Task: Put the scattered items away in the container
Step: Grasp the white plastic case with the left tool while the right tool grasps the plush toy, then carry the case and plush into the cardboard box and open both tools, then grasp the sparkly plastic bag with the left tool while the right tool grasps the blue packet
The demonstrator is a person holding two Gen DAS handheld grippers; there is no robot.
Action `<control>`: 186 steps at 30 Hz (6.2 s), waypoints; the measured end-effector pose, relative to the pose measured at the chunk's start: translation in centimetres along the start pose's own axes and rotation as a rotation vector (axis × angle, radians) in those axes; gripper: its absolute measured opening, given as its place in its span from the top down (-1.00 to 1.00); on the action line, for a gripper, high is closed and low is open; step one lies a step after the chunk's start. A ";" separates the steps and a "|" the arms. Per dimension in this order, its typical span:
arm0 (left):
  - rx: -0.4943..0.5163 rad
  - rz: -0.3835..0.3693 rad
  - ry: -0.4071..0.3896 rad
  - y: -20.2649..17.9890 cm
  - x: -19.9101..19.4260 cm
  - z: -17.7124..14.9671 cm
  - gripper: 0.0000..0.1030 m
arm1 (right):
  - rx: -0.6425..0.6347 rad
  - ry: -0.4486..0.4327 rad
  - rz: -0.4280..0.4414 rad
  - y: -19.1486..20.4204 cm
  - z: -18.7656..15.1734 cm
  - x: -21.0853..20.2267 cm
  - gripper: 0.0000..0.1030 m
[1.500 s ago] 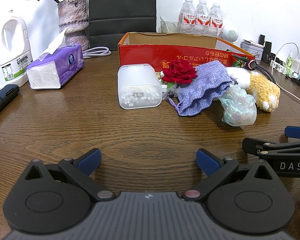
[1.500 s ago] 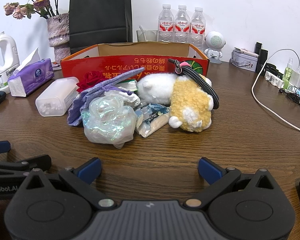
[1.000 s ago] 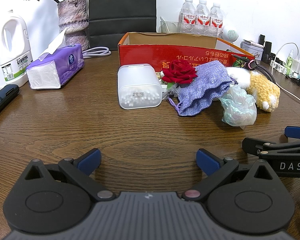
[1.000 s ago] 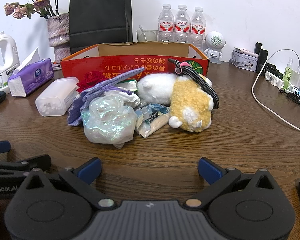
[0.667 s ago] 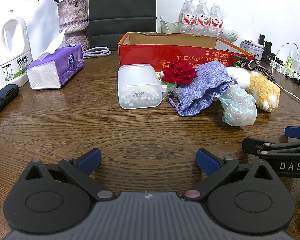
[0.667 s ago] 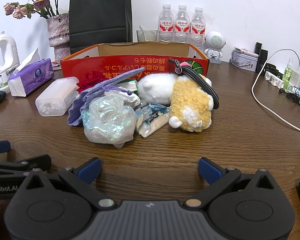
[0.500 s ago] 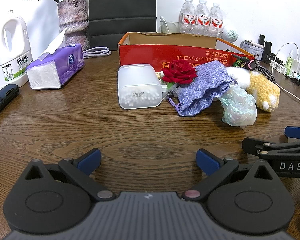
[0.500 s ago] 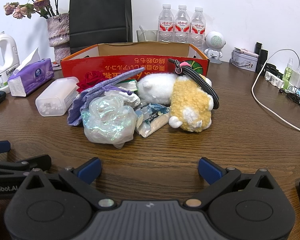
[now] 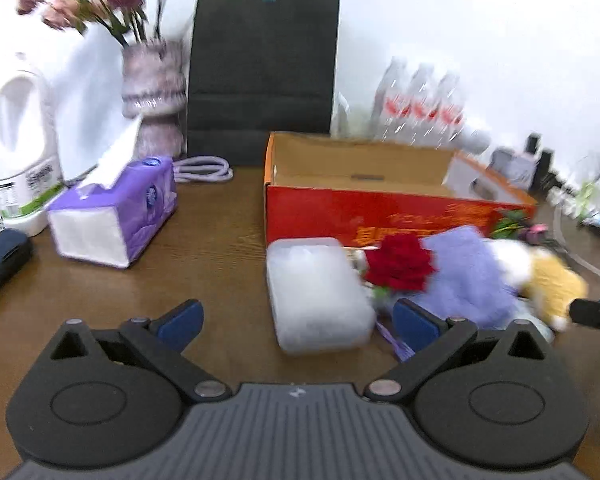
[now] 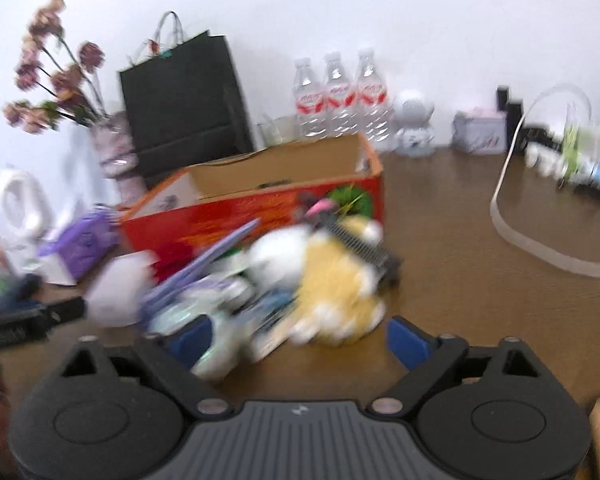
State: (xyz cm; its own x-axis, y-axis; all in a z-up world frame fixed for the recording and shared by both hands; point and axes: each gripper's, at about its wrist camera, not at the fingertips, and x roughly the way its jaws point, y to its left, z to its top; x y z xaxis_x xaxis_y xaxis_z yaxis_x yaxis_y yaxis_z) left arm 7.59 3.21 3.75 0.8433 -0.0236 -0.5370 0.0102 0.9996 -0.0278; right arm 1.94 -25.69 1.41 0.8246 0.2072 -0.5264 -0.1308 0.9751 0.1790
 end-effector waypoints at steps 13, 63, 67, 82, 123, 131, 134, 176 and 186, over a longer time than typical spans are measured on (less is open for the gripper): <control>-0.060 -0.041 0.091 0.8 3.7 0.3 -0.29 | 0.062 0.050 0.015 -1.9 1.7 5.4 0.17; -0.046 -0.095 -0.007 -2.2 -14.4 -9.6 -0.28 | -0.189 0.069 0.056 2.4 -6.8 -10.2 0.17; -0.054 -0.076 -0.054 -2.1 -14.9 -9.0 -0.28 | -0.154 0.072 0.083 2.0 -7.0 -10.3 0.16; -0.023 -0.168 -0.320 -3.2 -11.4 0.2 -0.29 | -0.058 -0.132 0.147 -0.8 2.4 -10.5 0.17; -0.058 0.018 0.295 -1.3 11.7 21.9 -0.96 | -0.129 0.360 -0.051 0.8 26.2 18.6 -0.76; 0.011 0.045 -0.275 -3.1 -1.1 15.0 -1.00 | -0.035 0.097 -0.001 1.6 23.5 8.1 -0.80; 0.011 0.035 -0.295 -3.6 -1.9 11.7 -1.00 | -0.066 -0.141 0.053 2.8 19.0 4.0 -0.97; -0.021 -0.164 0.027 -3.1 -6.8 -6.6 0.10 | -0.107 0.123 0.111 3.8 -0.8 2.4 -0.34; -0.060 -0.126 0.023 -2.6 -8.3 -6.9 0.09 | -0.246 0.151 0.102 5.2 -2.6 2.3 0.52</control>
State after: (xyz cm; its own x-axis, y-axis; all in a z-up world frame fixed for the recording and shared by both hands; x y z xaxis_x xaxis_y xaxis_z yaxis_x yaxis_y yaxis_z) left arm -3.17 0.66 2.45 0.8245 -0.1500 -0.5456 0.0824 0.9858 -0.1464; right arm 1.75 -19.94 -1.02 0.7118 0.2963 -0.6368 -0.3531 0.9347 0.0402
